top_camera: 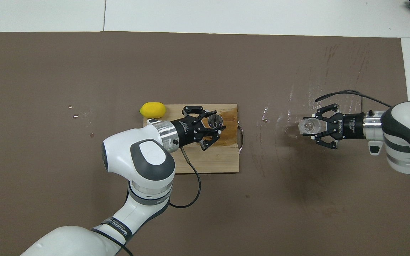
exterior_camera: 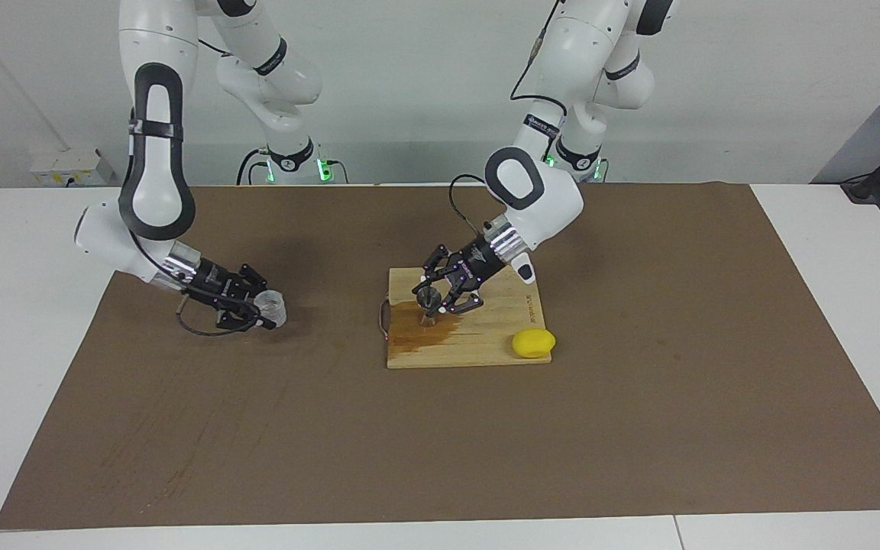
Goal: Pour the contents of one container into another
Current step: 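Open the left gripper on the board while the right gripper lifts the clear cup, then tilt the clear cup over the metal cup while the left gripper withdraws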
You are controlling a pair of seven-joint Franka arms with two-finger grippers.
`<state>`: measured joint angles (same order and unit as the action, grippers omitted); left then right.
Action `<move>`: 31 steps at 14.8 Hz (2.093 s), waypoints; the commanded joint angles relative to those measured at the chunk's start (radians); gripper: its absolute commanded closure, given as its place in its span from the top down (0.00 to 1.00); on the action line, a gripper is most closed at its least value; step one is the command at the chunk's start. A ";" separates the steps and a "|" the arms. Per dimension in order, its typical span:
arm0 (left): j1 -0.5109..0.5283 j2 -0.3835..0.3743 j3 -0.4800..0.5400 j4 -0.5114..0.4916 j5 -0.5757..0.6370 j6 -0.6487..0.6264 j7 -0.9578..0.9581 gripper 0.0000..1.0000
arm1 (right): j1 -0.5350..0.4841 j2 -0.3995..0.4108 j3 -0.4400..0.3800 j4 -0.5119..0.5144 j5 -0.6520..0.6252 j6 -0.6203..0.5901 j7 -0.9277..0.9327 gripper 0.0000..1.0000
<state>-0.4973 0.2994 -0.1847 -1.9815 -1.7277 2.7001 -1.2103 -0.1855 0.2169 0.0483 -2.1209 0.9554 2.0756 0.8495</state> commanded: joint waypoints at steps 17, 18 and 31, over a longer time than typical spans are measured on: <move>0.367 -0.172 0.014 0.046 0.676 -0.146 -0.012 1.00 | 0.363 -0.033 0.004 0.195 -0.464 0.077 0.658 0.00; 0.393 -0.172 0.014 0.049 0.776 -0.144 -0.009 1.00 | 0.386 -0.024 0.004 0.222 -0.509 0.077 0.719 0.00; 0.574 -0.264 0.018 0.170 1.743 -0.561 0.303 1.00 | 0.560 0.036 0.007 0.357 -0.842 0.074 1.011 0.00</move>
<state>0.0264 0.0701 -0.1578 -1.8375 -0.0031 2.2763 -1.0766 0.3699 0.2384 0.0548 -1.7865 0.1714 2.1451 1.8374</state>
